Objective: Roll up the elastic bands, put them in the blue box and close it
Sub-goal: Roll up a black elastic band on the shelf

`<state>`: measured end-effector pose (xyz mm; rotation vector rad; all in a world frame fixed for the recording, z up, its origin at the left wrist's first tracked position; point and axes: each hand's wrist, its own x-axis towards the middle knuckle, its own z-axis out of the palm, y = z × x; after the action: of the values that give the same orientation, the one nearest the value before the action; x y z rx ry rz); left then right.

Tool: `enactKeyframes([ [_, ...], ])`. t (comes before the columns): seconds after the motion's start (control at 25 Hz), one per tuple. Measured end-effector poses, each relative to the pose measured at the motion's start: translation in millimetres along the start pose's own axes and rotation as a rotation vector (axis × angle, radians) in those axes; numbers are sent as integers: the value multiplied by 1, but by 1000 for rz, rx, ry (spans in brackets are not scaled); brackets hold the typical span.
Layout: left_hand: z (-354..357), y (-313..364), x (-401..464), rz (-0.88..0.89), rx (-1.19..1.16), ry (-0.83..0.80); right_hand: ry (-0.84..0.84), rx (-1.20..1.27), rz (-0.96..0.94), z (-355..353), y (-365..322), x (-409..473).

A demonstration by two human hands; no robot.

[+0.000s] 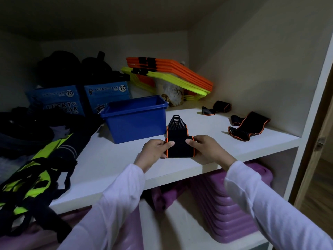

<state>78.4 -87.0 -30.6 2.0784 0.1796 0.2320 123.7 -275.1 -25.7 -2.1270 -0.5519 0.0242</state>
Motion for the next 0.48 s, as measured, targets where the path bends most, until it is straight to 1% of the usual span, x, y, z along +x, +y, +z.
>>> enactKeyframes([
  [0.08, 3, 0, 0, -13, -3, 42, 3, -32, 7, 3, 0, 0],
  [0.24, 6, 6, -7, -20, -51, 84, -42, -113, 47, -1, -4, 1],
  [0.36, 7, 8, -8, -25, -62, 80, -47, -166, 83, -2, -4, 3],
  [0.48, 8, 8, -6, -57, -79, 75, -45, -155, 116, 1, -4, 5],
])
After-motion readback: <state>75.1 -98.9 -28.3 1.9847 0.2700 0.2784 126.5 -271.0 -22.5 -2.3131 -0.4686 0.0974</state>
